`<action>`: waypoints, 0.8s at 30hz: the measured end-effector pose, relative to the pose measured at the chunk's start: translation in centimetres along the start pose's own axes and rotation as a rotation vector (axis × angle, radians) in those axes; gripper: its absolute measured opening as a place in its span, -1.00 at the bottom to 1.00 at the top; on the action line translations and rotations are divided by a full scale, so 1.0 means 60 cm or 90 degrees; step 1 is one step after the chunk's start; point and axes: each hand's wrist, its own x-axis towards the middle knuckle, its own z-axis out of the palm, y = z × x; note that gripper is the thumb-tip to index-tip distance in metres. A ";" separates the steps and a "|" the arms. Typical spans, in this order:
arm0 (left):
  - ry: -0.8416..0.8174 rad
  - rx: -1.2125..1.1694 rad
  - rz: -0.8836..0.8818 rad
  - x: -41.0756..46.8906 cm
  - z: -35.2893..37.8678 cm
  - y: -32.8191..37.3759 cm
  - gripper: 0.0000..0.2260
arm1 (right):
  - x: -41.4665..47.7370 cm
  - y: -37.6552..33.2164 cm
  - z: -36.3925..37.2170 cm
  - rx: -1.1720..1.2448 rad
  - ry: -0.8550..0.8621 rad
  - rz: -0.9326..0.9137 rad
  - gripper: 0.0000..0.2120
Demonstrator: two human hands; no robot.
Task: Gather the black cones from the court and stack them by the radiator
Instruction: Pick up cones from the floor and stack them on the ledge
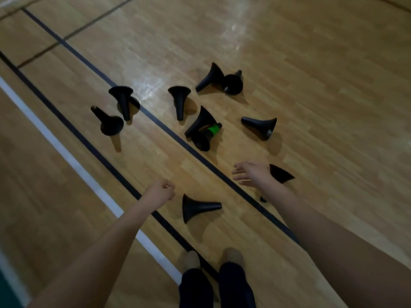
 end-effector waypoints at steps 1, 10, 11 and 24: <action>0.005 0.007 -0.005 0.025 0.010 -0.015 -0.78 | 0.028 0.017 0.005 -0.013 0.002 0.000 -0.83; -0.020 0.070 -0.042 0.247 0.141 -0.170 -0.68 | 0.284 0.237 0.076 -0.082 -0.018 0.050 -0.72; -0.021 0.077 -0.051 0.275 0.164 -0.194 -0.68 | 0.313 0.269 0.088 -0.091 -0.025 0.064 -0.70; -0.020 -0.128 -0.114 0.517 0.354 -0.399 -0.62 | 0.581 0.555 0.214 -0.205 -0.100 0.165 -0.51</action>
